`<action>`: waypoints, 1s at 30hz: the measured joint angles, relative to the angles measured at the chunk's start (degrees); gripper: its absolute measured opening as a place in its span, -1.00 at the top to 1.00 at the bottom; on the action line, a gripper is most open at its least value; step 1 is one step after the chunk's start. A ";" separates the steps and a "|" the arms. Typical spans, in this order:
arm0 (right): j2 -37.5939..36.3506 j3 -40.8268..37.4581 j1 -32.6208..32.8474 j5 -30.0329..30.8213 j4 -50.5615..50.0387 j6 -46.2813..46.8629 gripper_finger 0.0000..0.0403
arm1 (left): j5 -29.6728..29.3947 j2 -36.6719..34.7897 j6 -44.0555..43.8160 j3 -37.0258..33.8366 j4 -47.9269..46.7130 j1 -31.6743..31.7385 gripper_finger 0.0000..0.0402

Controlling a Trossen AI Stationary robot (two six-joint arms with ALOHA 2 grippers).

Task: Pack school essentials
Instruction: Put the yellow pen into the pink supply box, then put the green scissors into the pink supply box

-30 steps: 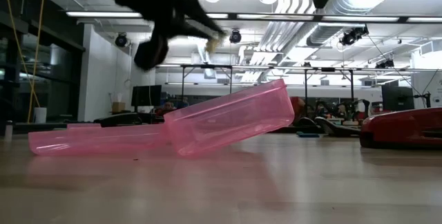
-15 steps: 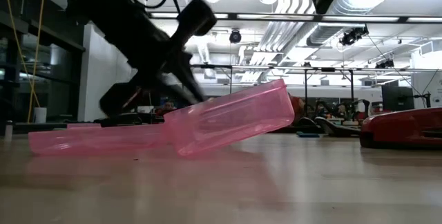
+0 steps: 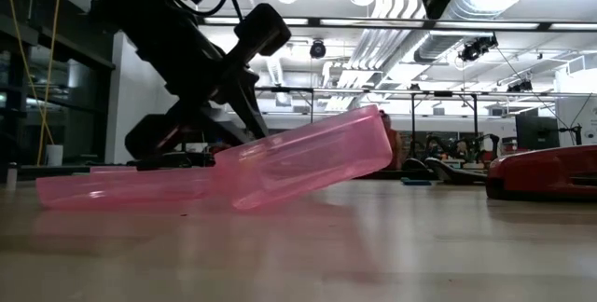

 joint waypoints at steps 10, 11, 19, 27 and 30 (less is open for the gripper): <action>0.00 0.00 0.00 0.00 0.00 0.04 1.00 | -0.10 -1.59 2.93 -0.13 -0.76 0.79 0.46; 0.00 0.00 0.00 0.00 0.00 0.10 1.00 | -0.03 -2.66 4.16 -0.13 -0.77 1.32 0.43; 0.00 0.00 0.00 0.00 0.32 0.15 1.00 | 0.02 -21.19 25.41 -0.11 -0.67 11.36 0.24; 0.02 0.00 0.00 0.60 1.93 -0.38 1.00 | 0.68 -44.29 61.16 -0.09 0.85 17.33 0.26; 0.01 -0.02 0.00 1.78 3.70 -1.83 1.00 | 0.20 -50.29 70.99 -0.09 -0.22 16.44 0.28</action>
